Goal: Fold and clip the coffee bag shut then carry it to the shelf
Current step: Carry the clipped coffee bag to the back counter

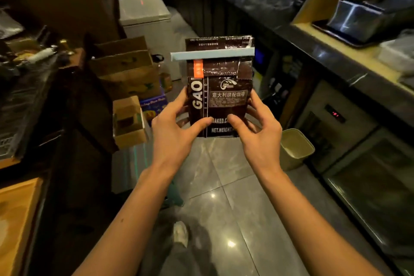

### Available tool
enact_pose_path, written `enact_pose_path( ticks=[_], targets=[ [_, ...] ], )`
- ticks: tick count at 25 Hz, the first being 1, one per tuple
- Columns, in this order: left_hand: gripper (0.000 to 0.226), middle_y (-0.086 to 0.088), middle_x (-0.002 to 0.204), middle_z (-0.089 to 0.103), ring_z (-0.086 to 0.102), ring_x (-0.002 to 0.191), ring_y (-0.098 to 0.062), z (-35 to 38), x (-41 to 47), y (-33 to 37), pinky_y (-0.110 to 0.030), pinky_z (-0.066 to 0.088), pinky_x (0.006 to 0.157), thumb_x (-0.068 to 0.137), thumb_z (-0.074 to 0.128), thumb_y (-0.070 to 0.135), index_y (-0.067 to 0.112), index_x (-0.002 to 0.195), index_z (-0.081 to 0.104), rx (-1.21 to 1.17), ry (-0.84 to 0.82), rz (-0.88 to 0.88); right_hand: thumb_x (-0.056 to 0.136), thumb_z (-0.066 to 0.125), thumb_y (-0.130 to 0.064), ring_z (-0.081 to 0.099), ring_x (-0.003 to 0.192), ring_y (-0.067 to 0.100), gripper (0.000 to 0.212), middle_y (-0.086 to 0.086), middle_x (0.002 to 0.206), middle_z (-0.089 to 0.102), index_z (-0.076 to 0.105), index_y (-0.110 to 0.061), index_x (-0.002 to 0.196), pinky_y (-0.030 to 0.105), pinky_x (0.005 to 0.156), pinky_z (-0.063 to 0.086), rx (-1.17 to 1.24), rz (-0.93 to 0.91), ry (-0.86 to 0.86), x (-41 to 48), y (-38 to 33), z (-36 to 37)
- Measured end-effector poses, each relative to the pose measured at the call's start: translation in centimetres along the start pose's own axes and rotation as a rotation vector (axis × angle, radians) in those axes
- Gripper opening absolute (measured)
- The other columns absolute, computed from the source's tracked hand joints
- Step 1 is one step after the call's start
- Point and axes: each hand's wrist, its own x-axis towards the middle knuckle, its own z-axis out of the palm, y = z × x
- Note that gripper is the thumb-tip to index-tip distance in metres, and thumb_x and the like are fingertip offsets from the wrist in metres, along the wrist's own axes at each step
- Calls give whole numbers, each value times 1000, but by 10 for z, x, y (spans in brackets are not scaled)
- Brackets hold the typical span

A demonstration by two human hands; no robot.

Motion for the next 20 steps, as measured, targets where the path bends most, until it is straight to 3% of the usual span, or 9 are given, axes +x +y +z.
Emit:
enact_pose_path(
  ticks=[5, 8, 11, 17, 20],
  targets=[
    [76, 13, 130, 61, 59, 115, 2, 22, 103, -42, -30, 50, 101, 74, 81, 29, 30, 141, 45, -92, -102, 44, 84, 74, -24, 57, 122, 6, 67, -7, 131, 59, 44, -26, 144, 40, 101, 53, -57, -8, 132, 78, 30, 31],
    [77, 19, 123, 60, 60, 111, 3, 29, 169, -65, -34, 52, 100, 73, 83, 26, 41, 136, 41, -173, -165, 36, 84, 73, -22, 57, 121, 5, 67, -8, 128, 60, 43, -28, 144, 40, 100, 53, -74, 5, 194, 128, 38, 59],
    [76, 14, 125, 63, 61, 111, 1, 35, 231, -86, -33, 53, 98, 72, 83, 24, 33, 139, 47, -221, -196, 35, 84, 74, -20, 57, 122, 5, 67, -6, 130, 59, 44, -26, 144, 40, 101, 53, -104, 5, 236, 179, 49, 83],
    [78, 10, 127, 63, 57, 105, 14, 65, 329, -120, -8, 48, 87, 73, 82, 19, 25, 142, 47, -289, -262, 27, 83, 75, -20, 57, 122, 4, 66, -7, 131, 60, 46, -25, 143, 39, 100, 53, -124, 25, 275, 269, 84, 108],
    [79, 10, 127, 62, 55, 102, 21, 102, 380, -134, -4, 47, 84, 73, 82, 16, 23, 143, 46, -314, -292, 26, 83, 75, -20, 57, 122, 6, 67, -5, 131, 60, 46, -24, 143, 39, 100, 53, -148, 25, 305, 321, 112, 102]
  ],
)
